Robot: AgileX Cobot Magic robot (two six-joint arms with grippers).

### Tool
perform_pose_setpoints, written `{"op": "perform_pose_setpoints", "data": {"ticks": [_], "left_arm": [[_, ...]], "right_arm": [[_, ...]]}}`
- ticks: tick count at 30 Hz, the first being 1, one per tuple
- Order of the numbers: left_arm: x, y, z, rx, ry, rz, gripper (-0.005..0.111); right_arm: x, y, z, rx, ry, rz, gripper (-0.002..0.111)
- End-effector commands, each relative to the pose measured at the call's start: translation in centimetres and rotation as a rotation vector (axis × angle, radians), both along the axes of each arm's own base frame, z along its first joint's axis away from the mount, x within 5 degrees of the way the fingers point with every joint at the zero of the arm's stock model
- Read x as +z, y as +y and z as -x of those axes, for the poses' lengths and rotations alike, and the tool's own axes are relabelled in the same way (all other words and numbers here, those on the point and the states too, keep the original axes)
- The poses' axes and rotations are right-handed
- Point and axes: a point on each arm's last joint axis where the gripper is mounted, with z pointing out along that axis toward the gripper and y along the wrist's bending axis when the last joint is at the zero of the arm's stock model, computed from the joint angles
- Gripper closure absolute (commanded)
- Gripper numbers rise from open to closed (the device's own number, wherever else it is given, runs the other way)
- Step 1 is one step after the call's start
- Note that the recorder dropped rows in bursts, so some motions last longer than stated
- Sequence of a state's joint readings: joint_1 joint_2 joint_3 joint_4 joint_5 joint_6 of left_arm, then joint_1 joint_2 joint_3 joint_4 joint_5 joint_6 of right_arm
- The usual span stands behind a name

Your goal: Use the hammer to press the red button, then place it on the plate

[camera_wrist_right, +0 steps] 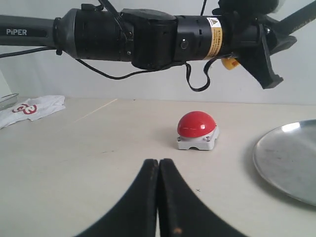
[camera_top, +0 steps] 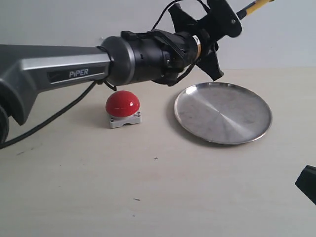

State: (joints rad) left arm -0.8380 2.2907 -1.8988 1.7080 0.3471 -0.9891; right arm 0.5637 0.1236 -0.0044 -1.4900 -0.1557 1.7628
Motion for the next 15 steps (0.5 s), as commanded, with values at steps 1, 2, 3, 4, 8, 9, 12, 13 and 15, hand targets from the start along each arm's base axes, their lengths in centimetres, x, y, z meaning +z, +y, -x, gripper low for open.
{"op": "perform_pose_setpoints", "data": {"ticks": [1, 2, 3, 4, 8, 9, 12, 13, 15], "left_arm": [[1.6, 1.0, 0.8, 0.239, 0.145, -0.012, 0.107], [1.6, 1.3, 0.8, 0.264, 0.237, 0.011, 0.107], [1.6, 1.7, 0.6, 0.27, 0.354, 0.032, 0.107], [1.5, 2.1, 0.4, 0.256, 0.472, 0.057, 0.107], [1.2, 3.6, -0.7, 0.199, 0.815, 0.263, 0.107], [1.2, 4.0, -1.0, 0.193, 0.874, 0.322, 0.107], [0.8, 4.7, -2.0, 0.162, 1.041, 0.49, 0.107], [0.3, 4.8, -2.5, 0.115, 1.154, 0.611, 0.107], [-0.4, 4.4, -3.1, 0.049, 1.24, 0.76, 0.107]], "right_arm": [[-0.1, 0.0, 0.1, 0.005, -0.007, 0.004, 0.108], [-0.1, 0.0, 0.1, 0.005, -0.007, 0.004, 0.108], [-0.1, 0.0, 0.1, 0.005, -0.007, 0.004, 0.108], [-0.1, 0.0, 0.1, 0.005, -0.007, 0.004, 0.108], [-0.1, 0.0, 0.1, 0.005, -0.007, 0.004, 0.108], [-0.1, 0.0, 0.1, 0.005, -0.007, 0.004, 0.108], [-0.1, 0.0, 0.1, 0.005, -0.007, 0.004, 0.108], [-0.1, 0.0, 0.1, 0.005, -0.007, 0.004, 0.108], [-0.1, 0.0, 0.1, 0.005, -0.007, 0.004, 0.108]]}}
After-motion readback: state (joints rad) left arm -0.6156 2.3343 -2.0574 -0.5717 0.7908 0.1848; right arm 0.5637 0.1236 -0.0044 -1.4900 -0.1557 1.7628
